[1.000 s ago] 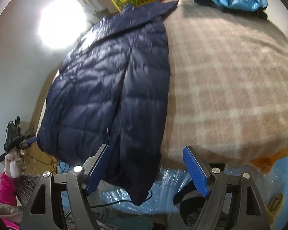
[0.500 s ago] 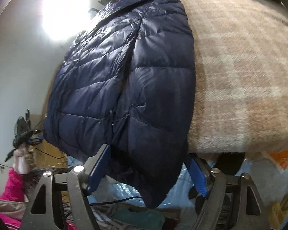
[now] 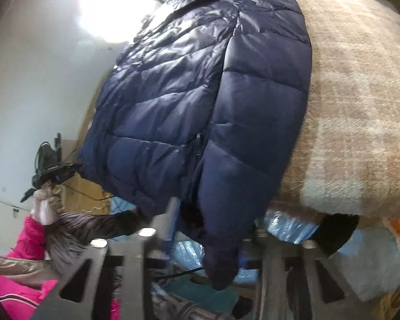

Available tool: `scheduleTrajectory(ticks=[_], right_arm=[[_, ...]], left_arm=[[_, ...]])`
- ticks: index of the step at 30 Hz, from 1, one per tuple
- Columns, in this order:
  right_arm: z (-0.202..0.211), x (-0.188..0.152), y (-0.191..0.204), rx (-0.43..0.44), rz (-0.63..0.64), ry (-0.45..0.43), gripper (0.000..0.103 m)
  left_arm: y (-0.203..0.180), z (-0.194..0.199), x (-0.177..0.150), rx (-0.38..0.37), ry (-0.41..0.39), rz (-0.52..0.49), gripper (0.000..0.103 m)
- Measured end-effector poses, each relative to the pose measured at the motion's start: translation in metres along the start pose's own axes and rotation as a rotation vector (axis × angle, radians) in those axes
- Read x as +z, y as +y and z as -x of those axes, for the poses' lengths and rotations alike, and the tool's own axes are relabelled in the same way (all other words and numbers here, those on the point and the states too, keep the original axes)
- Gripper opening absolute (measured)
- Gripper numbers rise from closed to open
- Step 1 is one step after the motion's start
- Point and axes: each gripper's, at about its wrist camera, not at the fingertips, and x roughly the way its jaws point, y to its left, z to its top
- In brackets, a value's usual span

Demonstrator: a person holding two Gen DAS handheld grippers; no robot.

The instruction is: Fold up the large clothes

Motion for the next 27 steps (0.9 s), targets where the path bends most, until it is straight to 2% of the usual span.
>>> scheduleTrajectory(ticks=[5,14,20,27], right_arm=[[0.027,0.008,0.010,0.041,0.009,-0.076,0.007],[0.071,0.040,0.024,0.102,-0.033,-0.250,0.005],[0.098,0.077,0.034,0.068,-0.002,-0.342,0.005],[0.106,0.121,0.040,0.035,-0.016,-0.418,0.005]], left_arm=[[-0.008,0.020,0.010,-0.102,-0.081,0.040,0.005],[-0.040,0.057,0.048,-0.234,-0.220,0.043,0.004],[-0.067,0.068,0.086,-0.264,-0.300,0.025,0.004],[-0.090,0.059,0.134,-0.277,-0.354,0.027,0.004]])
